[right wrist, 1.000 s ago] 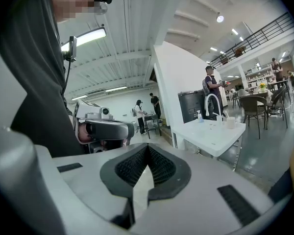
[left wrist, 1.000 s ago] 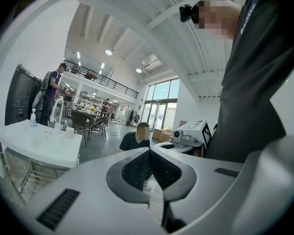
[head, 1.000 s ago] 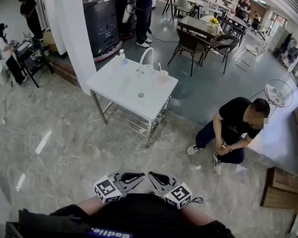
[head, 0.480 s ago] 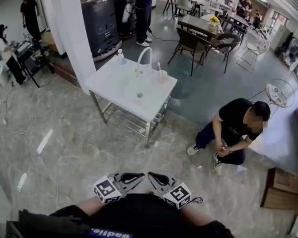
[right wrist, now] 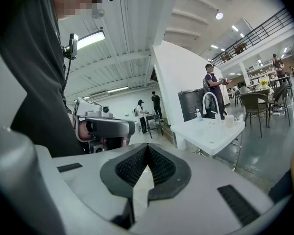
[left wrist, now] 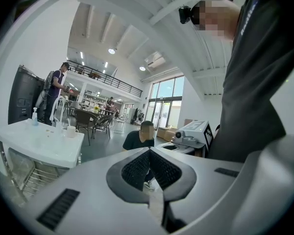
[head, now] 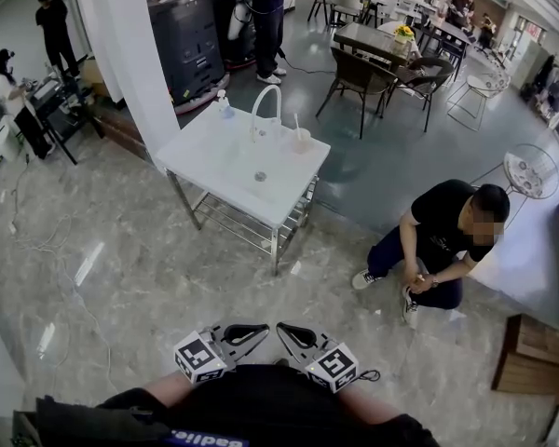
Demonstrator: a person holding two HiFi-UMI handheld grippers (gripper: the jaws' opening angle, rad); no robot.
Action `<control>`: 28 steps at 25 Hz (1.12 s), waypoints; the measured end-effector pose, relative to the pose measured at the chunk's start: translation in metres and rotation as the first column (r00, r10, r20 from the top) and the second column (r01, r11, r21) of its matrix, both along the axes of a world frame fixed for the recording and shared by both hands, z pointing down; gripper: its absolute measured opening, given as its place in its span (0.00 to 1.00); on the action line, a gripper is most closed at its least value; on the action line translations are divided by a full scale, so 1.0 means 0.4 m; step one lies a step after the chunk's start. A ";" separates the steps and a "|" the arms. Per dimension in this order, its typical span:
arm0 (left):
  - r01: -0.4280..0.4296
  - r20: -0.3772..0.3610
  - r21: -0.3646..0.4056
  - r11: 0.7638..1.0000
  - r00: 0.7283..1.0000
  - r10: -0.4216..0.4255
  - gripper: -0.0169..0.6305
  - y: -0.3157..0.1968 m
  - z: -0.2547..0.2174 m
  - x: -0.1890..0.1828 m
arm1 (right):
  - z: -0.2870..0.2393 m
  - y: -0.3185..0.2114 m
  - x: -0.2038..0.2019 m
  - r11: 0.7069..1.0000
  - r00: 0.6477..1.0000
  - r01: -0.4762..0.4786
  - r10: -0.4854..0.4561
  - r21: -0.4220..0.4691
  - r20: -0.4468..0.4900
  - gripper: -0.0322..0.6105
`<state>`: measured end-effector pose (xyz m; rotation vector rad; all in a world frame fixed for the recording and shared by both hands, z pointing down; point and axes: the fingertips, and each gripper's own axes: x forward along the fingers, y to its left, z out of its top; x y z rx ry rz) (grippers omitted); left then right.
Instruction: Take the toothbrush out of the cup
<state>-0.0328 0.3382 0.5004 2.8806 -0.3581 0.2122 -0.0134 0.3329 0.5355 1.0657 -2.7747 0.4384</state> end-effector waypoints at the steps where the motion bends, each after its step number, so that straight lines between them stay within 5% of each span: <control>1: 0.006 0.000 0.001 1.000 1.000 -0.006 0.04 -0.004 -0.001 0.005 | -0.004 -0.002 0.006 1.000 1.000 0.001 -0.001 -0.004 -0.001 0.06; 15: 0.063 -0.006 0.012 0.998 0.998 -0.063 0.04 -0.033 -0.005 0.060 | -0.009 -0.021 0.074 1.000 1.000 0.027 -0.027 -0.014 -0.013 0.06; 28: 0.003 -0.032 0.018 1.000 0.999 -0.003 0.04 -0.181 -0.005 0.055 | -0.011 -0.162 0.064 0.999 0.999 -0.031 0.030 -0.018 -0.034 0.06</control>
